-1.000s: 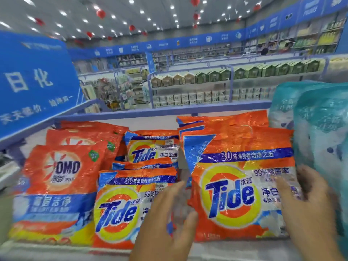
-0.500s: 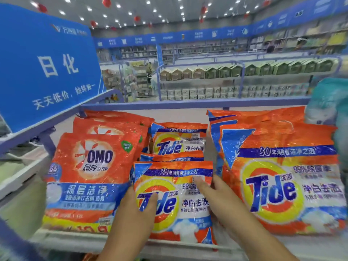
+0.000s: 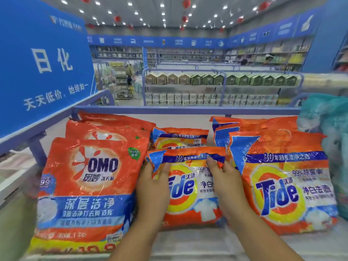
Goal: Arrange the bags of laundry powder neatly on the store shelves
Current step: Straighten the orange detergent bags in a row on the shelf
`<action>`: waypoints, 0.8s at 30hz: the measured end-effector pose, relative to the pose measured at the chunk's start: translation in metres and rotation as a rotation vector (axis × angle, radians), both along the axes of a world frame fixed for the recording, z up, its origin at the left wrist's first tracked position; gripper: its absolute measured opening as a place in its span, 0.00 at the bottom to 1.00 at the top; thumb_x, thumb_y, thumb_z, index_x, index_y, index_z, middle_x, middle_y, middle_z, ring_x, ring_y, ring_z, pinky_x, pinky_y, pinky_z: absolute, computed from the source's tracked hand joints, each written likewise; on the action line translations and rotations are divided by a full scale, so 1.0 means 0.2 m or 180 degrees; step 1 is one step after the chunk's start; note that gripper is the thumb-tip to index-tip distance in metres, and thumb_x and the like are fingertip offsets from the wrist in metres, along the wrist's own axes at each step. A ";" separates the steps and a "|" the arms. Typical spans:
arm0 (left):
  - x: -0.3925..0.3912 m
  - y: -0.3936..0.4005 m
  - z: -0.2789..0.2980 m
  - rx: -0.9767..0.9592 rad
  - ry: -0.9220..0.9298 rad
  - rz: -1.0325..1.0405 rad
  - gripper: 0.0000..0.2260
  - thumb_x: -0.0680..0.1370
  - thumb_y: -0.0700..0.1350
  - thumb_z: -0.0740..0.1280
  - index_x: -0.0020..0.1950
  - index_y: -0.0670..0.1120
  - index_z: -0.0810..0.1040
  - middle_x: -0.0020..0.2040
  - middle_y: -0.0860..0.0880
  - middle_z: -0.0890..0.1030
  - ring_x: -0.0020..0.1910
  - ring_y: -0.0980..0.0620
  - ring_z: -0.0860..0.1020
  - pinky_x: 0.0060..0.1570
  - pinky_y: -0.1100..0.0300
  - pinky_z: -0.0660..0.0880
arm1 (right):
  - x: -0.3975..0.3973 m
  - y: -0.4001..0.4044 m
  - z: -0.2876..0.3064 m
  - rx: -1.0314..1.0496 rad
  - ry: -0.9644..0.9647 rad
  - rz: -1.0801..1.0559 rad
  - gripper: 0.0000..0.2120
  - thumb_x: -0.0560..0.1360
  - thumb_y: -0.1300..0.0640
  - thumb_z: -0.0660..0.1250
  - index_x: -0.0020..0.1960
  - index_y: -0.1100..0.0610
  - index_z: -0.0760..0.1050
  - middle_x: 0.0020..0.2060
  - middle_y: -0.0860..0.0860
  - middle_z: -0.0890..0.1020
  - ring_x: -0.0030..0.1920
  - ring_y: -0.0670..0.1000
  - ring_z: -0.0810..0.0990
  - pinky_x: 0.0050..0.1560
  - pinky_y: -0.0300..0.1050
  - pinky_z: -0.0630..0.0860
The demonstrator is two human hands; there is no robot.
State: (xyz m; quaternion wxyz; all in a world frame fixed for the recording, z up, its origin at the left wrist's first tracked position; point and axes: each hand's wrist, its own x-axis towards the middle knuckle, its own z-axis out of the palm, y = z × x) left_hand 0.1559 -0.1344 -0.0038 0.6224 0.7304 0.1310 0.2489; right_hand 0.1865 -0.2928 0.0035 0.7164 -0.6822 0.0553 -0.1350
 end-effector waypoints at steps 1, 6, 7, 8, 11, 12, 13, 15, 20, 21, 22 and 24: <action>0.05 -0.01 0.00 0.0114 -0.0115 0.0060 0.07 0.79 0.51 0.70 0.57 0.56 0.81 0.53 0.60 0.84 0.55 0.56 0.81 0.60 0.53 0.76 | 0.04 0.02 0.00 -0.0038 -0.0054 -0.0170 0.05 0.79 0.52 0.69 0.46 0.48 0.83 0.45 0.46 0.87 0.47 0.51 0.87 0.49 0.53 0.84; 0.24 -0.05 -0.02 0.0484 -0.0345 0.0270 0.09 0.81 0.47 0.68 0.59 0.45 0.80 0.56 0.50 0.80 0.55 0.51 0.78 0.54 0.68 0.66 | 0.23 0.11 -0.08 -0.0011 -0.0061 -0.0513 0.18 0.75 0.38 0.67 0.58 0.48 0.79 0.53 0.47 0.85 0.54 0.52 0.85 0.57 0.59 0.81; 0.27 -0.04 -0.02 0.0632 -0.0294 0.0286 0.09 0.81 0.47 0.68 0.58 0.43 0.79 0.55 0.50 0.78 0.52 0.53 0.78 0.50 0.73 0.64 | 0.26 0.12 -0.09 -0.0138 -0.0085 -0.0508 0.20 0.75 0.36 0.65 0.60 0.47 0.78 0.54 0.46 0.85 0.55 0.50 0.84 0.58 0.58 0.81; 0.28 -0.04 -0.03 0.0724 -0.0224 0.0293 0.10 0.82 0.47 0.68 0.58 0.43 0.78 0.55 0.50 0.77 0.52 0.54 0.78 0.48 0.75 0.64 | 0.28 0.13 -0.10 -0.0333 -0.0131 -0.0486 0.20 0.77 0.36 0.64 0.62 0.46 0.76 0.55 0.45 0.84 0.55 0.49 0.84 0.57 0.55 0.82; 0.29 -0.02 -0.07 0.0735 0.0112 0.0365 0.15 0.81 0.53 0.67 0.61 0.45 0.75 0.60 0.48 0.80 0.60 0.46 0.78 0.52 0.62 0.65 | 0.29 0.15 -0.14 -0.0601 -0.0259 -0.0398 0.16 0.82 0.43 0.61 0.68 0.45 0.69 0.59 0.44 0.80 0.56 0.46 0.83 0.53 0.48 0.83; 0.28 -0.02 -0.07 0.0647 0.0283 0.0352 0.17 0.81 0.55 0.67 0.63 0.46 0.74 0.62 0.48 0.80 0.62 0.45 0.77 0.52 0.60 0.65 | 0.29 0.14 -0.15 -0.0679 -0.0236 -0.0347 0.16 0.83 0.45 0.61 0.70 0.45 0.68 0.60 0.44 0.79 0.56 0.45 0.82 0.54 0.46 0.82; 0.29 -0.02 -0.06 0.0534 0.0430 0.0307 0.18 0.81 0.57 0.66 0.65 0.47 0.74 0.64 0.48 0.80 0.62 0.44 0.77 0.52 0.58 0.67 | 0.29 0.13 -0.14 -0.0699 -0.0182 -0.0294 0.17 0.83 0.46 0.61 0.70 0.45 0.68 0.61 0.45 0.80 0.56 0.46 0.81 0.54 0.45 0.82; 0.28 0.00 -0.05 0.0278 0.0556 0.0248 0.19 0.80 0.58 0.65 0.66 0.49 0.73 0.61 0.50 0.80 0.60 0.45 0.78 0.55 0.55 0.70 | 0.30 0.09 -0.11 -0.0421 0.0062 -0.0251 0.15 0.82 0.45 0.61 0.68 0.46 0.72 0.57 0.47 0.82 0.52 0.48 0.83 0.49 0.48 0.83; 0.27 0.05 -0.14 0.0434 0.0276 -0.0119 0.29 0.72 0.65 0.71 0.68 0.52 0.70 0.61 0.55 0.79 0.59 0.52 0.78 0.61 0.53 0.74 | 0.22 0.03 -0.14 -0.0548 0.0124 -0.0139 0.21 0.78 0.38 0.64 0.67 0.45 0.71 0.60 0.45 0.80 0.57 0.46 0.81 0.55 0.49 0.80; 0.27 0.05 -0.15 0.0515 0.0323 -0.0205 0.32 0.71 0.66 0.72 0.69 0.53 0.69 0.62 0.56 0.78 0.60 0.53 0.77 0.62 0.55 0.73 | 0.20 0.04 -0.18 -0.0615 0.0121 0.0057 0.27 0.77 0.38 0.67 0.72 0.43 0.66 0.64 0.44 0.78 0.60 0.47 0.81 0.58 0.51 0.81; 0.27 0.06 -0.16 0.0507 0.0405 -0.0227 0.32 0.71 0.67 0.71 0.69 0.53 0.69 0.62 0.57 0.77 0.60 0.53 0.77 0.62 0.56 0.72 | 0.20 0.06 -0.22 -0.0598 0.0134 0.0169 0.30 0.77 0.40 0.68 0.75 0.43 0.62 0.66 0.44 0.77 0.59 0.47 0.82 0.57 0.51 0.82; 0.29 0.07 -0.14 0.0212 0.0462 -0.0180 0.25 0.75 0.69 0.64 0.65 0.55 0.73 0.62 0.57 0.78 0.60 0.52 0.77 0.60 0.59 0.71 | 0.23 0.06 -0.22 -0.0427 0.0119 0.0114 0.24 0.80 0.46 0.66 0.73 0.46 0.65 0.60 0.47 0.81 0.50 0.45 0.85 0.42 0.40 0.83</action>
